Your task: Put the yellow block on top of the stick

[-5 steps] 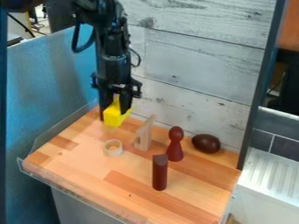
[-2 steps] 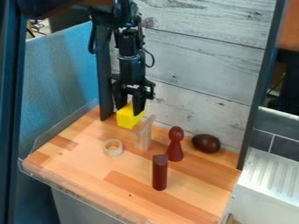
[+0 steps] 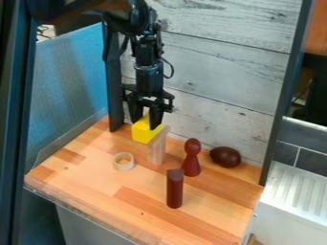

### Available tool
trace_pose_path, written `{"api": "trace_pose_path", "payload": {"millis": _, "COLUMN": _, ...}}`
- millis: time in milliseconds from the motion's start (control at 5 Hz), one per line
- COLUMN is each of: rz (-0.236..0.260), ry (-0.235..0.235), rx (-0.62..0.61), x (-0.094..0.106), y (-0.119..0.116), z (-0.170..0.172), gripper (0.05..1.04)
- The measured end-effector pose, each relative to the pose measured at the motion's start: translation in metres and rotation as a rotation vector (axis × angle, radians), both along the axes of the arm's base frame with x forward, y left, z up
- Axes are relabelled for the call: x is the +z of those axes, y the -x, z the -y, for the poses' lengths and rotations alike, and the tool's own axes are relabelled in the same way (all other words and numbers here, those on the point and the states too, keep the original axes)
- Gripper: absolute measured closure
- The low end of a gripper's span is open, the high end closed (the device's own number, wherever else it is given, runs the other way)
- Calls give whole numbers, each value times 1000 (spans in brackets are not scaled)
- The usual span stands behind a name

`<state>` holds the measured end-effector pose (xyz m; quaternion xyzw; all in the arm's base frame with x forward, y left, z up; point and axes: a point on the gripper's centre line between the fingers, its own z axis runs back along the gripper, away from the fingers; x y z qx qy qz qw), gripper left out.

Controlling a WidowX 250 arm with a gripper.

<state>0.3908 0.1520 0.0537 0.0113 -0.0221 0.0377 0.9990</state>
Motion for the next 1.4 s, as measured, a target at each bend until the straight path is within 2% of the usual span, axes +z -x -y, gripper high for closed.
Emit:
{"api": "trace_pose_path", "payload": {"millis": 200, "rz": -3, "ry": 2, "rx": 11, "x": 0, "y": 0, "z": 1, "gripper": 551}}
{"api": "trace_pose_path", "payload": {"millis": 400, "rz": -40, "ry": 16, "rx": 23, "x": -11, "y": 2, "z": 3, "gripper": 551}}
{"api": "trace_pose_path", "payload": {"millis": 600, "rz": -26, "ry": 11, "rx": 28, "x": -7, "y": -4, "z": 6, "gripper": 551}}
{"api": "trace_pose_path", "payload": {"millis": 800, "rz": -38, "ry": 10, "rx": 30, "x": -12, "y": -5, "z": 8, "gripper": 551}}
{"api": "trace_pose_path", "payload": {"millis": 1000, "rz": -16, "ry": 2, "rx": 35, "x": -6, "y": -11, "z": 6, "gripper": 551}}
{"api": "trace_pose_path", "payload": {"millis": 1200, "rz": -27, "ry": 6, "rx": 37, "x": -11, "y": -12, "z": 6, "gripper": 551}}
{"api": "trace_pose_path", "payload": {"millis": 1400, "rz": -14, "ry": 3, "rx": 33, "x": -5, "y": -16, "z": 9, "gripper": 551}}
